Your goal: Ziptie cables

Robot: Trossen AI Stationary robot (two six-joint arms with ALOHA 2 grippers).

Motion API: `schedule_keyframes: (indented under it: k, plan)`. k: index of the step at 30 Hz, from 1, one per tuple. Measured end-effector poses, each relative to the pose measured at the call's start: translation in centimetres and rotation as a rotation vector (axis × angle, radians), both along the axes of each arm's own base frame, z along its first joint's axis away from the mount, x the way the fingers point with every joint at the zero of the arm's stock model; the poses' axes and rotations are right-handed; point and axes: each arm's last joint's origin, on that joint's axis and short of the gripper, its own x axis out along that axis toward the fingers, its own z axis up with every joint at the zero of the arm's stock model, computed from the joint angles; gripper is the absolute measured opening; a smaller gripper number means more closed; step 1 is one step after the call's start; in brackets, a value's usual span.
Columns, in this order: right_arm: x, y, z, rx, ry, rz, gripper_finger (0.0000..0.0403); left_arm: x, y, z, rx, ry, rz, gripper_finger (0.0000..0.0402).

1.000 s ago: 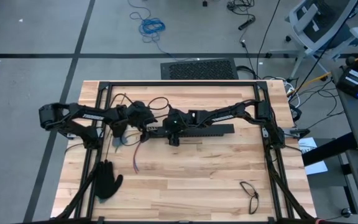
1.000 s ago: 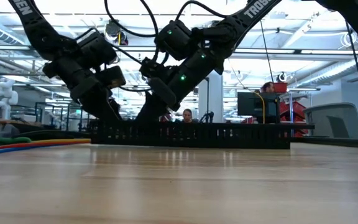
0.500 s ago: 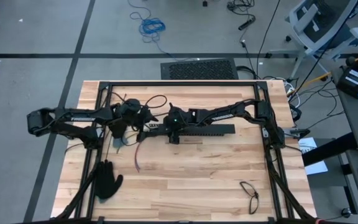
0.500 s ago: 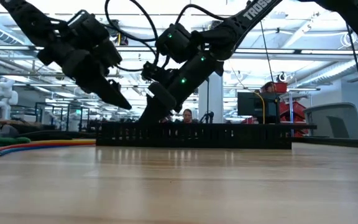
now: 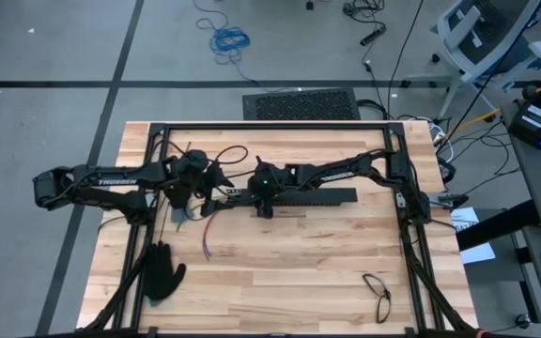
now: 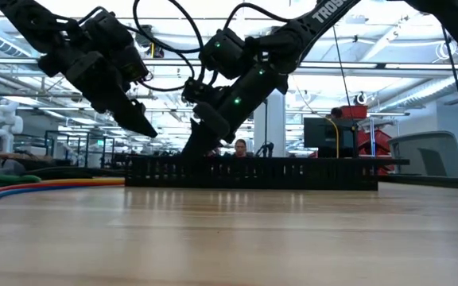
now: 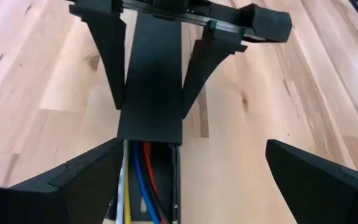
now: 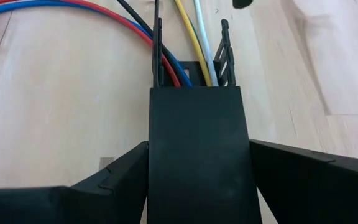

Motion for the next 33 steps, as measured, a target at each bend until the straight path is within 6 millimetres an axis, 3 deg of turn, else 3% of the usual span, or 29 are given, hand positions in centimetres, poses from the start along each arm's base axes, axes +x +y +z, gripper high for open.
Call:
schedule_keyframes:
  k: [14,19,24,33]
  plan:
    - [-1.0,0.2,0.7,0.018,0.083,-0.004,0.0247,0.0,0.1,0.0,0.017,0.001,0.022,0.0389]
    - [-1.3,0.2,0.6,0.102,0.109,-0.044,0.0249,0.0,0.1,0.0,0.017,-0.001,0.023,0.0389]
    - [-2.2,0.4,-0.7,0.132,0.222,-0.040,0.0275,0.0,0.1,0.0,0.017,-0.001,0.023,0.0389]
    - [-1.9,0.3,0.3,0.113,0.214,-0.026,0.0341,0.0,0.1,0.0,0.016,0.001,0.023,0.0389]
